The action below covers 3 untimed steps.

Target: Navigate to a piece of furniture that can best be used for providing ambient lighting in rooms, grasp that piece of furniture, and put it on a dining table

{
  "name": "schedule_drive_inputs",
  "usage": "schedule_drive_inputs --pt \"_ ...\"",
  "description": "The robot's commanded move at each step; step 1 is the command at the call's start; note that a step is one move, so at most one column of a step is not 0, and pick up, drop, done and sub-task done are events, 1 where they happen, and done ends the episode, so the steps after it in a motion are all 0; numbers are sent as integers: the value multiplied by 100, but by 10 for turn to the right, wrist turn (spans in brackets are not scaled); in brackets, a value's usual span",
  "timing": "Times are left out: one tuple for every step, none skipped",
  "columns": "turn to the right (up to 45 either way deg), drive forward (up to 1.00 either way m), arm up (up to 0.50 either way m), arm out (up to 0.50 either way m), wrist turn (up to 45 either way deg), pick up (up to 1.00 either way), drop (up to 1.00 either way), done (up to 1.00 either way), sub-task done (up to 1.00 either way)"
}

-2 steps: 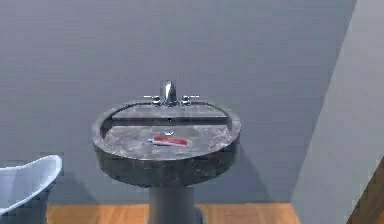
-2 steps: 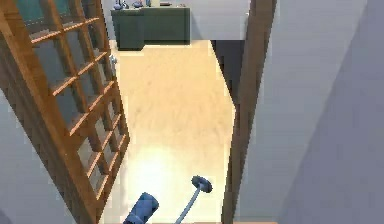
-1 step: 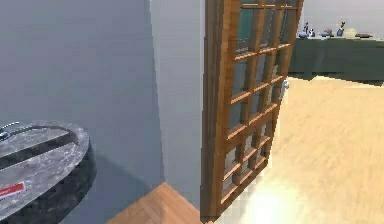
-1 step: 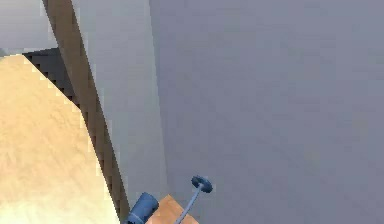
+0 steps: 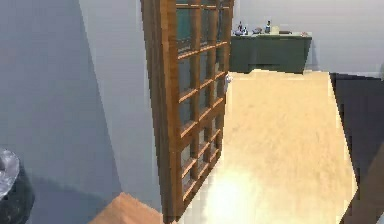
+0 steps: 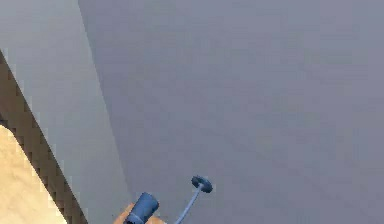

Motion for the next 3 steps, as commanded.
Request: schedule_drive_inputs --pt "0 65 0 0 0 0 0 0 0" --pt "300 0 0 0 0 0 0 0 0" --pt "0 60 0 0 0 0 0 0 0"
